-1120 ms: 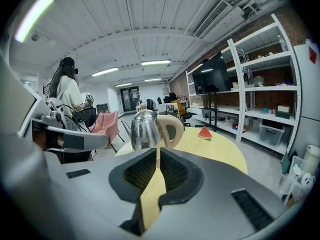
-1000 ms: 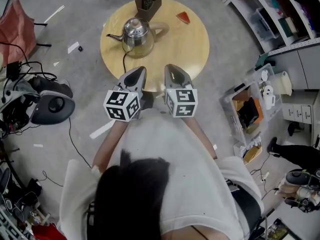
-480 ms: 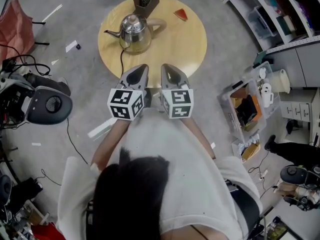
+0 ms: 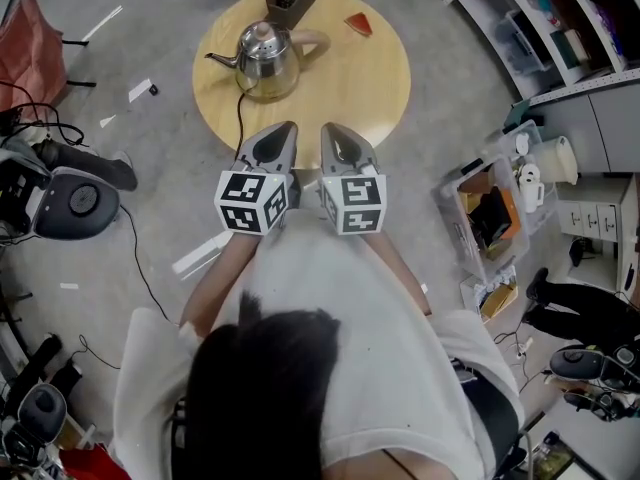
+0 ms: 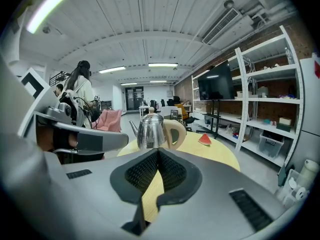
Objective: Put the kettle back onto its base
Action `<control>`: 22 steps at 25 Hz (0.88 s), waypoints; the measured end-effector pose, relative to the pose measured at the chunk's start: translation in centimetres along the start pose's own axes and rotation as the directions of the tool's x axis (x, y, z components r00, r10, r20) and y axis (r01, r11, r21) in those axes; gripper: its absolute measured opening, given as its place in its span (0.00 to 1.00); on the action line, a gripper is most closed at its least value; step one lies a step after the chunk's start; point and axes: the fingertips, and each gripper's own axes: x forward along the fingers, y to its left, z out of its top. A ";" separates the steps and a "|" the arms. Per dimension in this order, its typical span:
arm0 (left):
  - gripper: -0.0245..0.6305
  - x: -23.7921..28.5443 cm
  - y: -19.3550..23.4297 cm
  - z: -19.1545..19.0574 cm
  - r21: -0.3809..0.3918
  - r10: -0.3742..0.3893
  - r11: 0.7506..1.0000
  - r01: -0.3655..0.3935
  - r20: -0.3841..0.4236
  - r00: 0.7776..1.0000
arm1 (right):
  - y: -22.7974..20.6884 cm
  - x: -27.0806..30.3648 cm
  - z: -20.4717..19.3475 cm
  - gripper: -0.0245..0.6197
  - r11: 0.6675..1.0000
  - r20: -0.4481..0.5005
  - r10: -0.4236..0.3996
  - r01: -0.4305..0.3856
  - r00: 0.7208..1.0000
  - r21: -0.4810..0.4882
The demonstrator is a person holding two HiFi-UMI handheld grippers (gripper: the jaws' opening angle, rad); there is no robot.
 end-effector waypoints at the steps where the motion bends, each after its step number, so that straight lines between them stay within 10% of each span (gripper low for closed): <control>1: 0.08 0.0 0.0 0.0 -0.002 0.002 1.000 -0.002 0.001 1.000 | 0.0 0.0 0.0 0.08 1.000 0.000 0.000 0.000 1.000 -0.004; 22: 0.08 -0.6 0.4 0.0 -0.007 0.009 1.000 -0.009 0.014 1.000 | 1.2 -0.4 0.1 0.08 0.999 0.016 0.017 -0.017 1.000 -0.029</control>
